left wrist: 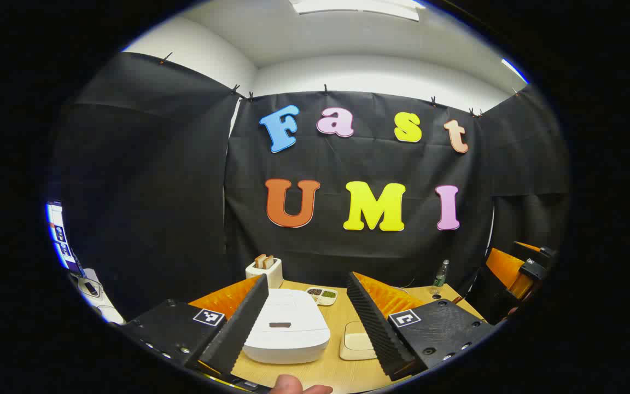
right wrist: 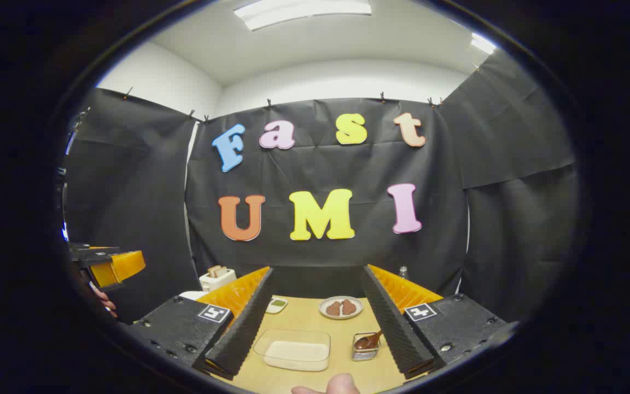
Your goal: Close the left gripper, press the button to open the rice cooker; take a wooden spoon from the chopstick holder with the right hand, scoop a spoonful of rice and pour it into the rice cooker, then put the wooden spoon back into the chopstick holder.
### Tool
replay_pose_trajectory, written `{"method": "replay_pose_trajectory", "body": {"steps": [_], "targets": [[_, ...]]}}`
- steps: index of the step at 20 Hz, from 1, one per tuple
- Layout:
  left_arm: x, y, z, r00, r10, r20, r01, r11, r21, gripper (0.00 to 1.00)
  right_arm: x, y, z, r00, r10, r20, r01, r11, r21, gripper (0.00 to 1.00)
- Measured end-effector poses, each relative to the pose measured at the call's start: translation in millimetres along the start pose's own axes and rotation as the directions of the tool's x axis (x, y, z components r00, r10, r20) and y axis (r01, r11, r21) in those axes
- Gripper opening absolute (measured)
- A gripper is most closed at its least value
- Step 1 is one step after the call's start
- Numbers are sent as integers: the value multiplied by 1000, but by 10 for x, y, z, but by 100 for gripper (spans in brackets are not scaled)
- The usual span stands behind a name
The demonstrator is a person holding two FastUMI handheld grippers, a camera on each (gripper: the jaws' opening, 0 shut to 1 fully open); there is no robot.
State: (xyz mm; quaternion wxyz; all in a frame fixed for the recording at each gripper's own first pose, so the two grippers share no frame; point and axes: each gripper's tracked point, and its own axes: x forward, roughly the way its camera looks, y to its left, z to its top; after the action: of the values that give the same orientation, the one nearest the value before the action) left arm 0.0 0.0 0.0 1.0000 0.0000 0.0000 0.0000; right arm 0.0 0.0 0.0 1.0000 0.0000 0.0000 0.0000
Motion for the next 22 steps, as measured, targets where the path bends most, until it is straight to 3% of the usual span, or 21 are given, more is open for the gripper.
{"method": "replay_pose_trajectory", "body": {"steps": [22], "targets": [[-73, 12, -170, 998, -43, -38, 43, 999, 11, 94, -102, 97, -60, 1000, -4, -31, 4, 1000, 6, 100]]}}
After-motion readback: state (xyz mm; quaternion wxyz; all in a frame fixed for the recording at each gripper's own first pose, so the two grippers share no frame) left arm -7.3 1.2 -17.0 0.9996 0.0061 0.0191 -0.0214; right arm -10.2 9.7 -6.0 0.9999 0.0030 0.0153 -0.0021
